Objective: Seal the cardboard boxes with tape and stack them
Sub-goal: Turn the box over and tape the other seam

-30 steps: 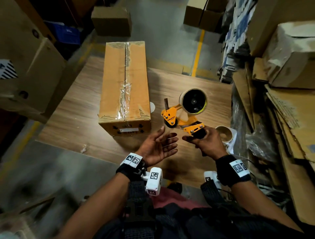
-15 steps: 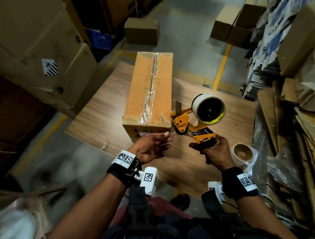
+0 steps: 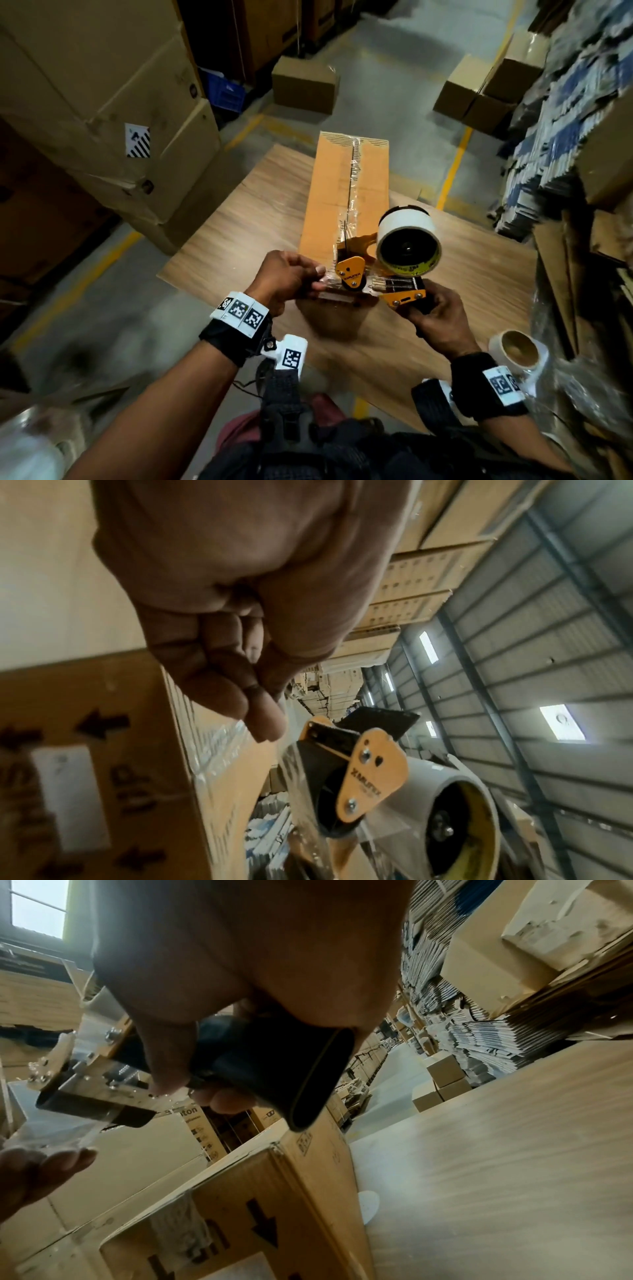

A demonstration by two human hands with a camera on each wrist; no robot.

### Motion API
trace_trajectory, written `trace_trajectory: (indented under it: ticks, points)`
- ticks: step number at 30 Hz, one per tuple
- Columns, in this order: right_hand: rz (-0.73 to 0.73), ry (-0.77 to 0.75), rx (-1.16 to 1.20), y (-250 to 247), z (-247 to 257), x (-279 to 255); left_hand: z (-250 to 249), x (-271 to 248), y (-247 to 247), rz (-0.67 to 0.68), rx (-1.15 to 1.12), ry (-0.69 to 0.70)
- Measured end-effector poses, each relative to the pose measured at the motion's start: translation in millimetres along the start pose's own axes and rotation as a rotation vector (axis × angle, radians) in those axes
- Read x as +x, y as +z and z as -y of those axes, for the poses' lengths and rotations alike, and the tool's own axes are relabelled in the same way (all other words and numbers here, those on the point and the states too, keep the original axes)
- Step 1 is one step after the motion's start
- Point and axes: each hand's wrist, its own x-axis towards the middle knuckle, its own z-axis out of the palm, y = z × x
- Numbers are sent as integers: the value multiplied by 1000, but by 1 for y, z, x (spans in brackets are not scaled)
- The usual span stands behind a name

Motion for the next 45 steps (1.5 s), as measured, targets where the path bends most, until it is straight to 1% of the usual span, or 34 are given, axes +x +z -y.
trace_trajectory:
  ticks: [2, 8, 10, 13, 16, 21, 25, 30, 36, 40, 43, 45]
  points:
    - [36, -9, -55, 7, -4, 8, -3, 1, -12, -17, 52, 22]
    - [61, 3, -80, 17, -26, 25, 5, 18, -53, -116, 246, 86]
    - [56, 16, -91, 13, -23, 26, 7, 24, -72, -157, 267, 122]
    - [71, 24, -126, 9, -15, 30, 11, 31, -90, -158, 315, 146]
    - [80, -1, -185, 12, -14, 37, 19, 41, -88, -189, 325, 162]
    - [99, -11, -241, 6, -16, 46, 29, 52, -83, -177, 259, 217]
    - [101, -20, -234, 9, -9, 48, 29, 60, -85, -186, 308, 277]
    - [121, -36, -324, 12, -18, 55, 47, 73, -89, -119, 348, 254]
    - [144, -2, -357, 11, -22, 58, 68, 82, -79, -154, 302, 305]
    - [172, -40, -416, 11, -17, 61, 86, 86, -66, -186, 265, 355]
    - [198, -52, -454, 11, -13, 63, 94, 90, -58, -216, 223, 357]
    - [196, -66, -477, 13, -12, 63, 97, 92, -55, -221, 195, 328]
